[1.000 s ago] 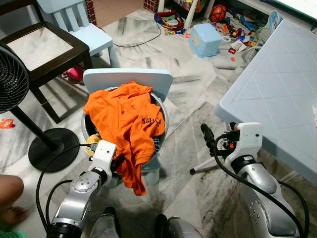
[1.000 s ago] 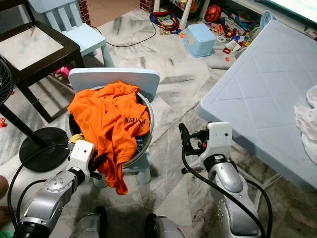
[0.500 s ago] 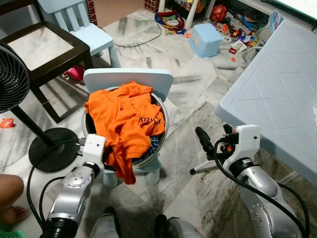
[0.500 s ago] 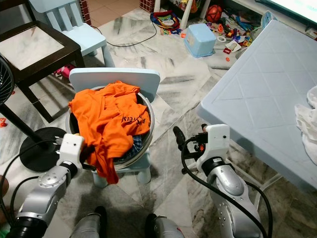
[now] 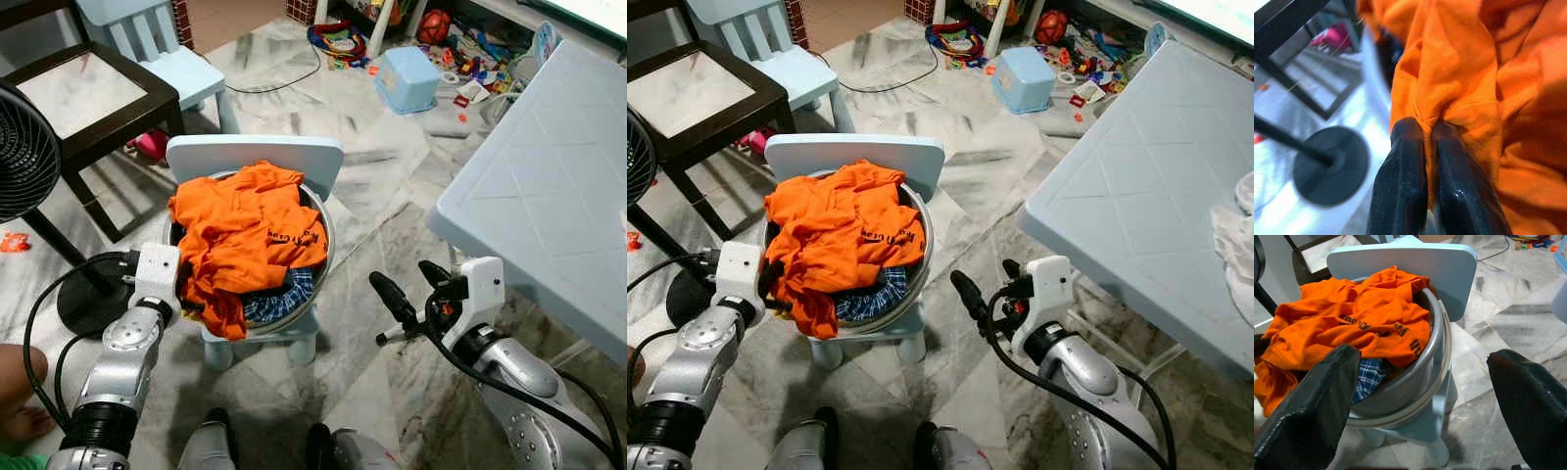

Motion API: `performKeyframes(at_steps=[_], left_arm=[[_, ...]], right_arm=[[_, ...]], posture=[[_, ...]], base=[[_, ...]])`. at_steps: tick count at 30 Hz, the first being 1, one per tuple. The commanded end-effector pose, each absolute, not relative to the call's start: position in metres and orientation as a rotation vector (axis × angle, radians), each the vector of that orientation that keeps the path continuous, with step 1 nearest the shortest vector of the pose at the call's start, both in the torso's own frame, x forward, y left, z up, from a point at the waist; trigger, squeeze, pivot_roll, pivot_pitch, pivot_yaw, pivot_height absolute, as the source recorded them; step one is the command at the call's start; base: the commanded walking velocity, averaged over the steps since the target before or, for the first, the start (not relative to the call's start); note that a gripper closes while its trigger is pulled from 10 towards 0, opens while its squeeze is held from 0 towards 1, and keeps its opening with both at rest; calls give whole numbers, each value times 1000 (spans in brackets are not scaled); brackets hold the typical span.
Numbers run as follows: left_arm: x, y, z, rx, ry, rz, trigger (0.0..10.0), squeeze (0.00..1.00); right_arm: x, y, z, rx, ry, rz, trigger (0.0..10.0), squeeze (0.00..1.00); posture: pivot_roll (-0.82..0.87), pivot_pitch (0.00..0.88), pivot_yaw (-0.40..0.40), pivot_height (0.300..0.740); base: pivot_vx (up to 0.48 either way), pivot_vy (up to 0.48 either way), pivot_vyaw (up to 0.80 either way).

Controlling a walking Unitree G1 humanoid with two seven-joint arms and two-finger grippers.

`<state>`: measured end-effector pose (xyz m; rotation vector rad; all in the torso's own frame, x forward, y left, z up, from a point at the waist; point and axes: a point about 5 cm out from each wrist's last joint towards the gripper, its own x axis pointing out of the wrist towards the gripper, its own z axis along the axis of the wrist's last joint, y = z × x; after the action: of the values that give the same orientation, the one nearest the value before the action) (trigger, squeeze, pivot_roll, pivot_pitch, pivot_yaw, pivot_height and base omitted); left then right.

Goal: Hang hanger

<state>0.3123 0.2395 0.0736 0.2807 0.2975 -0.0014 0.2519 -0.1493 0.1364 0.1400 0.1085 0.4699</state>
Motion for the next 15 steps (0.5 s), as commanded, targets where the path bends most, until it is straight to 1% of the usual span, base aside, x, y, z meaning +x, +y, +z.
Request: performKeyframes(at_steps=[1, 7, 9, 11, 12, 13, 14, 15], left_arm=[[309, 239, 67, 303, 317, -13, 10000, 0], [309, 231, 75, 321, 276, -33, 10000, 0], [298, 224, 81, 318, 255, -47, 10000, 0], [294, 222, 80, 309, 262, -60, 10000, 0], [291, 221, 78, 292, 267, -60, 10000, 690], [289, 221, 76, 281, 270, -59, 10000, 690], [287, 224, 75, 286, 269, -39, 10000, 1000], [284, 225, 72, 287, 273, -30, 10000, 1000]], right_arm=[[249, -151, 137, 125, 112, 458, 10000, 0], [251, -155, 139, 109, 106, 446, 10000, 0], [253, -159, 140, 100, 98, 420, 10000, 0], [254, -160, 140, 101, 97, 411, 10000, 0], [254, -160, 140, 100, 96, 407, 10000, 0], [254, -160, 139, 98, 96, 405, 10000, 0], [254, -159, 139, 99, 97, 405, 10000, 0], [254, -157, 138, 101, 96, 408, 10000, 0]], posture=[[9, 218, -132, 740], [5, 214, -130, 740], [14, 216, -129, 740], [14, 216, -129, 740], [21, 218, -129, 740], [21, 218, -129, 740], [26, 218, -130, 740], [26, 217, -131, 740]], base=[[0, 0, 0], [0, 0, 0], [0, 0, 0], [0, 0, 0], [0, 0, 0], [0, 0, 0], [0, 0, 0], [0, 0, 0]])
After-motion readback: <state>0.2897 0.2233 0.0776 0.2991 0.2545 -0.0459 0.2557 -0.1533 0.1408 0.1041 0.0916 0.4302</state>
